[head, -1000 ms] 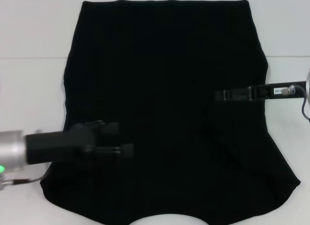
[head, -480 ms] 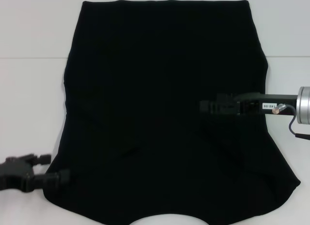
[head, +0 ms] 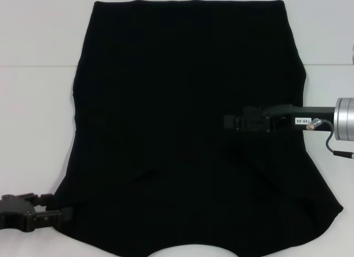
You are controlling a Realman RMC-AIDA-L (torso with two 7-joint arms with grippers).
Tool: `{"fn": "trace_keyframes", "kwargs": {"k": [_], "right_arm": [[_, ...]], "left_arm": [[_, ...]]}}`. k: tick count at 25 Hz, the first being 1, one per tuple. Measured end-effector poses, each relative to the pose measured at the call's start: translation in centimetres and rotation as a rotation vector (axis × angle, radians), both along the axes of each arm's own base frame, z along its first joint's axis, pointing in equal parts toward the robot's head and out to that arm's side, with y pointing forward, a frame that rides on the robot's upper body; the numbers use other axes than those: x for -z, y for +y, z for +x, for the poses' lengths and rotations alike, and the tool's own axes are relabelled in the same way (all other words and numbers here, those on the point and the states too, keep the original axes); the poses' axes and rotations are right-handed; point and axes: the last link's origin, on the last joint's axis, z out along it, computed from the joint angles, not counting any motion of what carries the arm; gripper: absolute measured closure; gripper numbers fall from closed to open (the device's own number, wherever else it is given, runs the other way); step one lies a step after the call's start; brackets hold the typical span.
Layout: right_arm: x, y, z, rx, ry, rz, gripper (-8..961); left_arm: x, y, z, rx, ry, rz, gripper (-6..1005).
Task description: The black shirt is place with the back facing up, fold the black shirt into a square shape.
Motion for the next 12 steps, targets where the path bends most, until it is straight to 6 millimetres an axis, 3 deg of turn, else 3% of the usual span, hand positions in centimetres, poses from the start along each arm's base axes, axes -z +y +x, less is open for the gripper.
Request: {"fn": "trace_keyframes", "kwargs": {"k": [6,12], "right_arm": [[0.01,-0.03,-0.04,-0.001,0.002,-0.003,8],[-0.05,-0.15,0.08,-0.005,-0.003,-0.010,8]], "left_arm": [[0.04,0.27,-0.40,-0.018,0.027,0.014,171],[0.05,0.47,-0.20,-0.012,0.024,0.011,394]]}}
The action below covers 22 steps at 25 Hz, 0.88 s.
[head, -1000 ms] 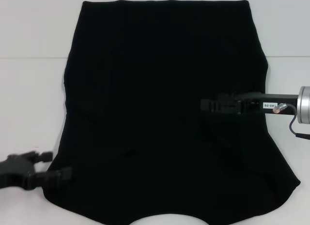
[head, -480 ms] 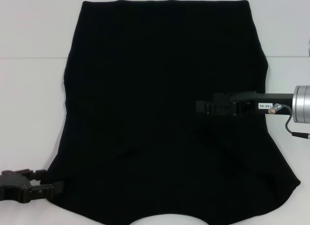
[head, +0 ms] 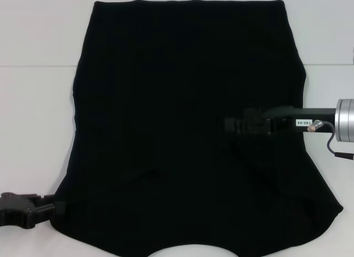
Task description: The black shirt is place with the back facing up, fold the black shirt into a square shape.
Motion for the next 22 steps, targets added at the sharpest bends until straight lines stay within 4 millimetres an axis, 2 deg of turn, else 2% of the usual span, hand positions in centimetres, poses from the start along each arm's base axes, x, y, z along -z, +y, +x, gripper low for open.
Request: {"fn": "trace_keyframes", "kwargs": {"k": [5,11,16,22], "right_arm": [[-0.3,-0.2,0.5,0.002,-0.022,-0.015,9],[-1.6,-0.9,1.9,0.027,-0.034,-0.036,9],[-3.0,-2.0,4.3,0.128,-0.084,-0.102,9],[-5.0,-3.7,7.7,0.291,-0.140,-0.148,9]], "left_arm": [[0.0,0.0,0.1,0.004,-0.002,-0.005,627],[0.1,0.0,0.1,0.005,-0.004,-0.008,844],[0.1,-0.1,0.2,0.005,-0.007,-0.011,971],[0.1,-0.2,0.3,-0.003,-0.022,-0.015,968]]}}
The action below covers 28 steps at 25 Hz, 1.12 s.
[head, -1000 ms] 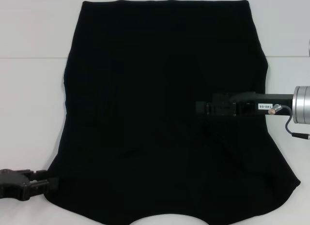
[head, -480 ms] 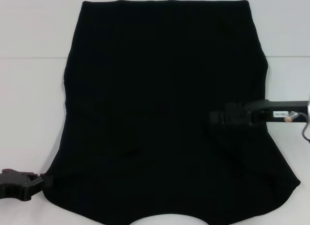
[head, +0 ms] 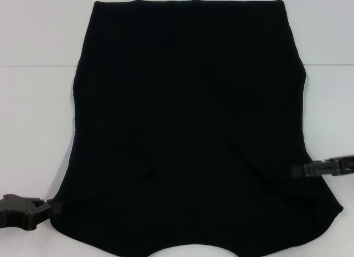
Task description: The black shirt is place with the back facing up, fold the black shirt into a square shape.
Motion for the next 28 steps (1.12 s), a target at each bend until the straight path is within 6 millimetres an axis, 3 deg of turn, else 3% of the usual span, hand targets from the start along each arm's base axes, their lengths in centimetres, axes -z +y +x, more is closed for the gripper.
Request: {"fn": "trace_keyframes", "kwargs": {"k": [6,10,19,28], "right_arm": [[-1.7,-1.5,2.7,0.086,-0.011,0.036,9],[-1.5,-2.5,3.4,0.108,-0.019,0.002,8],[0.1,-3.3,2.3,0.084,0.023,-0.083,73],[0.6,-4.0,2.8,0.077,0.002,-0.111,158]], "left_arm": [[0.2,0.2,0.2,0.002,-0.009,-0.007,966],[0.4,0.2,0.3,0.002,-0.017,-0.011,964],[0.5,0.4,0.5,0.007,-0.021,-0.013,960],[0.6,0.4,0.5,0.007,-0.020,-0.014,956]]}}
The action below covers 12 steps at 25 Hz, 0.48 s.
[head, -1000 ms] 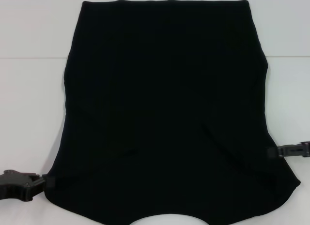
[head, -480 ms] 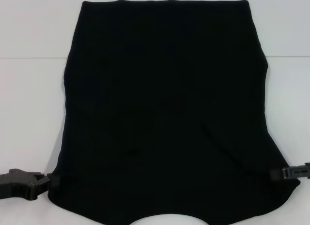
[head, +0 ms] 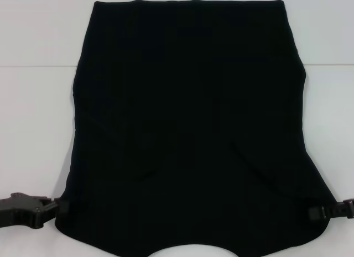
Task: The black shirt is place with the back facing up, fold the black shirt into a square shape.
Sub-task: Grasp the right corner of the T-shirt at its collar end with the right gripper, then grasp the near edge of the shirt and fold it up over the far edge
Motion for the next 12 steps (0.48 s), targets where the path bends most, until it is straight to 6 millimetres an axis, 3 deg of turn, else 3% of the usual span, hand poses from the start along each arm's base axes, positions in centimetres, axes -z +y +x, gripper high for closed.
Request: {"fn": "trace_keyframes", "kwargs": {"k": [1,4,12], "right_arm": [[0.01,-0.06,0.05,0.001,0.000,0.000,167],[-0.15,-0.18,0.23,0.005,-0.001,0.007,413],[-0.59,-0.16,0.74,0.000,-0.008,0.038,766]], "left_arm": [[0.02,0.00,0.01,0.000,0.000,0.000,955],[0.06,-0.01,0.03,0.000,-0.001,0.000,954],[0.35,0.02,0.08,-0.002,-0.008,-0.004,951]]}}
